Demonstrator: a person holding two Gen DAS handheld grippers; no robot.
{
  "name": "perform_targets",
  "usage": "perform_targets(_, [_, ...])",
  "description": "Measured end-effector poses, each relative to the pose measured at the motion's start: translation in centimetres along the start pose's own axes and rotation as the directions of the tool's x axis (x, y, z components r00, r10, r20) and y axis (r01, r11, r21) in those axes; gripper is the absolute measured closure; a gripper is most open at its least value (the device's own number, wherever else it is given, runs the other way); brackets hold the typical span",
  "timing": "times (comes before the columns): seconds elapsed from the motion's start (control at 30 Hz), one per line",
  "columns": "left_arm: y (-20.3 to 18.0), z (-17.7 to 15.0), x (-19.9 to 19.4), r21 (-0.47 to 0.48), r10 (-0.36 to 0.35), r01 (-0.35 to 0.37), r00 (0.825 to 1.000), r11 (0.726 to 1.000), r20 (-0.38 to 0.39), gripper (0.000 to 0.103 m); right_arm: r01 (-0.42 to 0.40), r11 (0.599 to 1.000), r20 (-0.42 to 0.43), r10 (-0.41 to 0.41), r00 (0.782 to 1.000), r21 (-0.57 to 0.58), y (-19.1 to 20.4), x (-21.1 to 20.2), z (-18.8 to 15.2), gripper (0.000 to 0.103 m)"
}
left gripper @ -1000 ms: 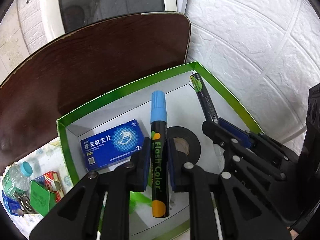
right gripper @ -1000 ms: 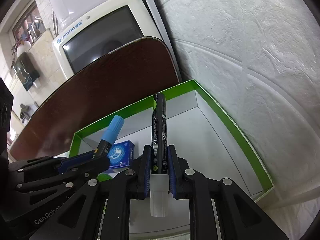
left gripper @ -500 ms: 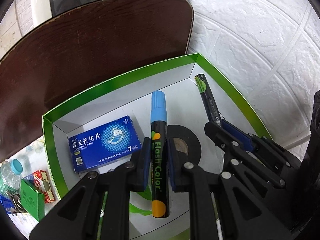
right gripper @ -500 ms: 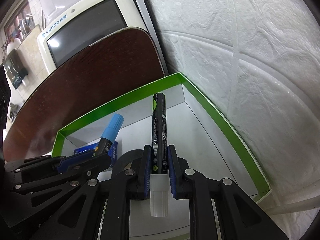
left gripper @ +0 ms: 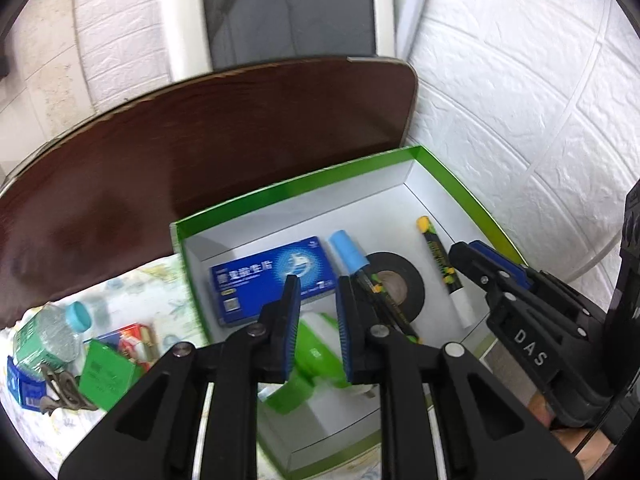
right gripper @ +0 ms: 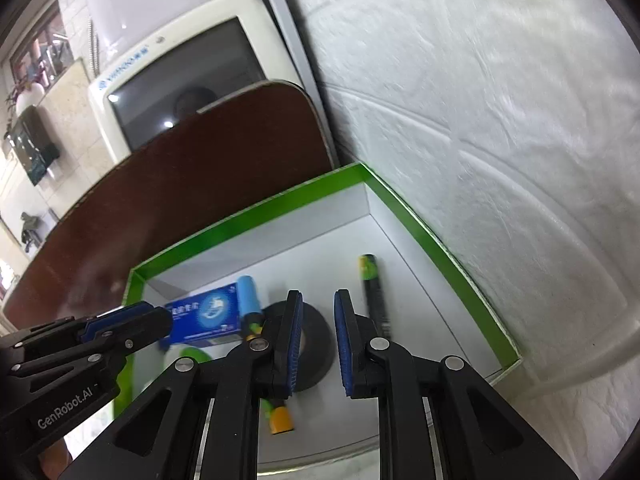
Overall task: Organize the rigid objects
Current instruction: 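Move the right tool back to the brown hair claw clip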
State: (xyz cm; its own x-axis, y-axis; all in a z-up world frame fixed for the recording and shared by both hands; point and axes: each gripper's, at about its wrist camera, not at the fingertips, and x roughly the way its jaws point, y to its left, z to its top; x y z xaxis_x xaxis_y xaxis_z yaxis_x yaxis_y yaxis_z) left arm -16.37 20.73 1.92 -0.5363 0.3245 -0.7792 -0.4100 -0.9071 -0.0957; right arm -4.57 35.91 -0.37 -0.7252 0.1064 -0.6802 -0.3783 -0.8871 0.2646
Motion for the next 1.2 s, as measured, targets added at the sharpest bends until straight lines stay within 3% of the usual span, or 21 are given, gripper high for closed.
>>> perform_targets(0.3, [6.1, -2.7, -3.3, -0.115, 0.110, -0.101, 0.991, 0.988, 0.074, 0.079, -0.099, 0.989, -0.015, 0.098, 0.995, -0.109, 6.2, -1.6, -0.7, 0.086])
perform_targets(0.4, [9.3, -4.3, -4.7, -0.176, 0.148, -0.132, 0.985, 0.976, 0.083, 0.077, -0.135, 0.979, -0.033, 0.132, 0.991, -0.154, 8.7, -2.0, -1.3, 0.086])
perform_targets(0.47, [11.7, -5.7, -5.8, -0.222, 0.181, -0.159, 0.980, 0.962, 0.085, 0.070, -0.166, 0.967, -0.051, 0.159, 0.986, -0.192, 10.6, -2.1, -2.0, 0.086])
perform_targets(0.6, [15.8, -9.0, -7.3, -0.310, 0.260, -0.224, 0.962, 0.924, 0.079, 0.055, -0.242, 0.931, -0.098, 0.223, 0.970, -0.274, 14.7, -2.1, -3.4, 0.086])
perform_targets(0.73, [18.9, -12.3, -7.6, -0.308, 0.367, -0.336, 0.929, 0.890, 0.044, 0.048, -0.334, 0.875, -0.164, 0.294, 0.942, -0.351, 19.2, -1.9, -5.8, 0.085])
perform_targets(0.9, [21.7, -15.5, -7.3, -0.316, 0.352, -0.330, 0.936, 0.889, 0.014, 0.045, -0.453, 0.788, -0.279, 0.364, 0.889, -0.416, 24.2, -0.4, -9.7, 0.085])
perform_targets(1.07, [22.8, -16.7, -6.2, -0.278, 0.299, -0.282, 0.954, 0.918, 0.019, 0.045, -0.454, 0.725, -0.326, 0.323, 0.888, -0.518, 28.2, 2.0, -13.5, 0.083])
perform_targets(1.2, [23.6, -16.7, -5.5, -0.271, 0.262, -0.246, 0.965, 0.931, 0.024, 0.045, -0.452, 0.731, -0.376, 0.283, 0.882, -0.511, 29.2, 4.7, -14.9, 0.083])
